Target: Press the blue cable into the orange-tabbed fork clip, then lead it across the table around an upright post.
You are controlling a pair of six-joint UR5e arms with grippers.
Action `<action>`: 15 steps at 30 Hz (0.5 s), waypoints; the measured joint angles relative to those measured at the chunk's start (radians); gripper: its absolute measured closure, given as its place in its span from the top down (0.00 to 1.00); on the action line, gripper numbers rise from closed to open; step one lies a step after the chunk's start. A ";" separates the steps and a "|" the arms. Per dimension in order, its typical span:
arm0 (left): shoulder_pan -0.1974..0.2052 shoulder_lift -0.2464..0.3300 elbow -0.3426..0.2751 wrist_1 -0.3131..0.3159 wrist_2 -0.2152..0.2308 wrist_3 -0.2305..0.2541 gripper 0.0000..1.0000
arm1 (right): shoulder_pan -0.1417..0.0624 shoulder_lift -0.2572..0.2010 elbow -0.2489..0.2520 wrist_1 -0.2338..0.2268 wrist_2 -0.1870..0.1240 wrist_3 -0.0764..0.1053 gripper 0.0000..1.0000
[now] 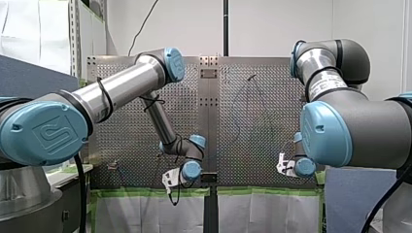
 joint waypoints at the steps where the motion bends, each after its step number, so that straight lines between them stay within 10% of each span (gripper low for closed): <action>1: 0.002 0.004 -0.012 0.008 -0.010 0.006 0.00 | 0.000 0.000 0.000 0.000 0.000 0.000 0.00; 15: 0.021 0.016 -0.152 0.061 -0.076 0.043 0.00 | -0.008 0.001 0.000 0.000 0.000 0.004 0.00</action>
